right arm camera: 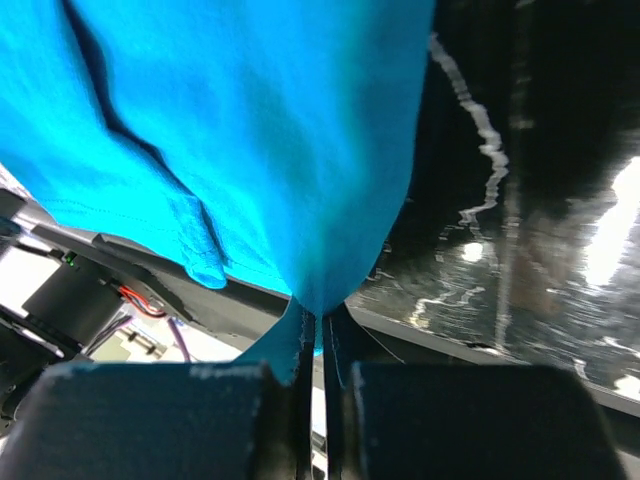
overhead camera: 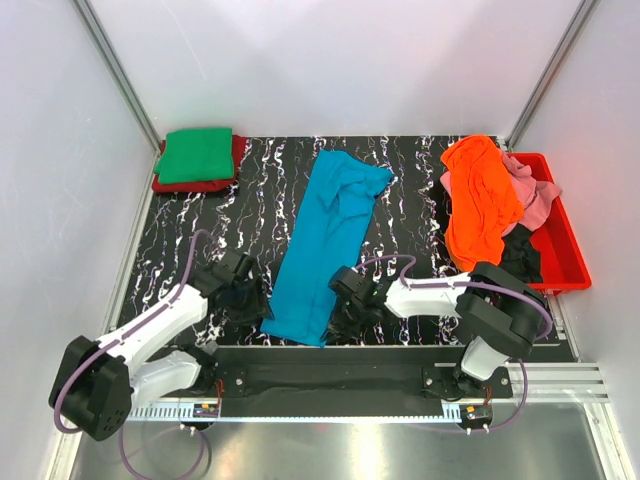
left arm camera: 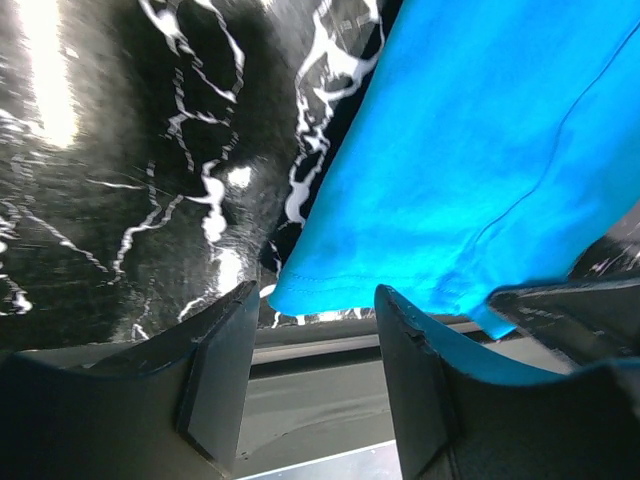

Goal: Fold and stack the t-shirts
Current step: Fold the tshirt

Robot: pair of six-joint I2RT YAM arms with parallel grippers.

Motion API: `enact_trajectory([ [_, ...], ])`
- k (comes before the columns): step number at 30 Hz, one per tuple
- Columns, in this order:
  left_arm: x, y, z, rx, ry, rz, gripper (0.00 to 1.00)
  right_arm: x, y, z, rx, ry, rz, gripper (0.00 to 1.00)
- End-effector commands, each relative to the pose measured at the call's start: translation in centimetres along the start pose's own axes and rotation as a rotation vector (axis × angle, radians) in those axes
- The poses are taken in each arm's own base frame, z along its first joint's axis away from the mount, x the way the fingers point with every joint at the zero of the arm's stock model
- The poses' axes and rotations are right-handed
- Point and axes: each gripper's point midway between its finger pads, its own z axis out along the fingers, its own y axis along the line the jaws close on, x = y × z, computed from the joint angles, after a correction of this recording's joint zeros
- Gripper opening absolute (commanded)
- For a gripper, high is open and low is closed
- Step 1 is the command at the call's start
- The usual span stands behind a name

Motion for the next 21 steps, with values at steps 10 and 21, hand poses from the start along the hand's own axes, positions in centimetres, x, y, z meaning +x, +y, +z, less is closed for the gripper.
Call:
enact_trajectory([
  [10, 0.7, 0.0, 3.5, -0.011, 0.015, 0.006, 0.43, -1.7, -2.3, -1.0, 0.063, -0.044, -0.026, 0.00],
  [21, 0.8, -4.9, 2.8, 0.103, 0.046, 0.028, 0.00, 0.1, -4.7, -4.2, 0.072, -0.016, 0.012, 0.00],
])
